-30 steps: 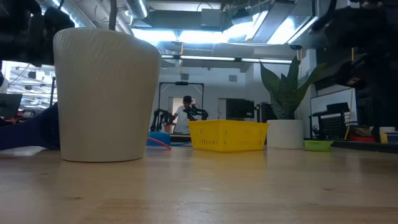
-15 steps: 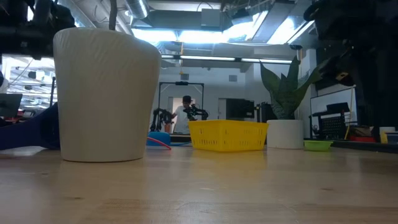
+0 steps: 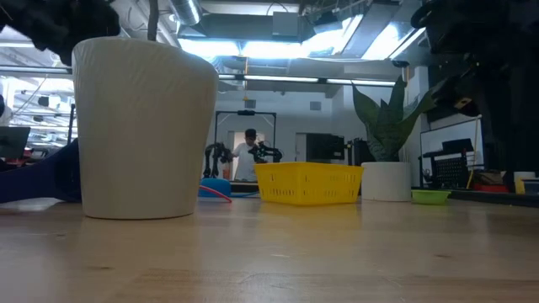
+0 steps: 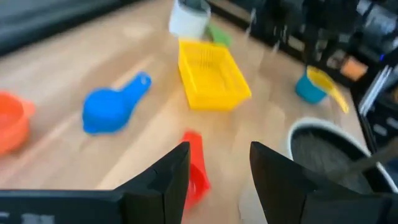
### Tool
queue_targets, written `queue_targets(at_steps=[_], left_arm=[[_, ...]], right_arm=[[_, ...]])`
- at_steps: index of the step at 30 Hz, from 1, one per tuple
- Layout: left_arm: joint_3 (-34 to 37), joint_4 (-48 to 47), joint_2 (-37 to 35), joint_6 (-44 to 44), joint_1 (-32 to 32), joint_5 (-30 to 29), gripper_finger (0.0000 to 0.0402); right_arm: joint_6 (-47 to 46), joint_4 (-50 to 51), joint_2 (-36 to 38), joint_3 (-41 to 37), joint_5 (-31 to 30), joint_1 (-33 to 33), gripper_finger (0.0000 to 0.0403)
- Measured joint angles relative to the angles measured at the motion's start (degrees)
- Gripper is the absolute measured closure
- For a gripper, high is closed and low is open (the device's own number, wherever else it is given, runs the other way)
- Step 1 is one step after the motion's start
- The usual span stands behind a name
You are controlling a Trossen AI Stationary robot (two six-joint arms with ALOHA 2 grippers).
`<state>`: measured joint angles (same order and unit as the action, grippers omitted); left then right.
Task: Nest measuring cups in basket
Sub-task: Stack the dark blue measuring cup on top of the yellow measuring cup
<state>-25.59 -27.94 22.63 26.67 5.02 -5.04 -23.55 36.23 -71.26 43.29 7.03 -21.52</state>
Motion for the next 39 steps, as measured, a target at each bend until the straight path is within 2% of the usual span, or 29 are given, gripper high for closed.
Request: queue_targets(at_steps=[4,10,17,20,33,39], left_arm=[[-6.09,-6.6,6.8,3.21,-2.35,-0.15,0.0241],[-13.28,-17.69,16.14,14.93,-5.62,0.62,0.0241],[-15.22,-24.85,24.84,34.07,-9.56,11.52,0.0241],[-15.22,-26.21,28.18,39.1,-11.61,13.61,0.0241],[-15.22,-26.06,38.37,41.92,-18.38,12.86,0.0241],[-15.22,-26.04,41.87,42.39,-20.61,10.45,0.0241]], right_arm=[[0.0,0.0,0.0,0.0,0.02,0.02,0.0281],[0.0,0.0,0.0,0.0,0.02,0.02,0.0281],[-0.15,0.0,0.0,0.0,0.07,0.02,0.0281],[-0.13,0.0,0.0,0.0,0.07,0.0,0.0281],[-0.02,0.0,0.0,0.0,0.07,0.0,0.0281],[-0.01,0.0,0.0,-0.01,0.05,0.0,0.0281]])
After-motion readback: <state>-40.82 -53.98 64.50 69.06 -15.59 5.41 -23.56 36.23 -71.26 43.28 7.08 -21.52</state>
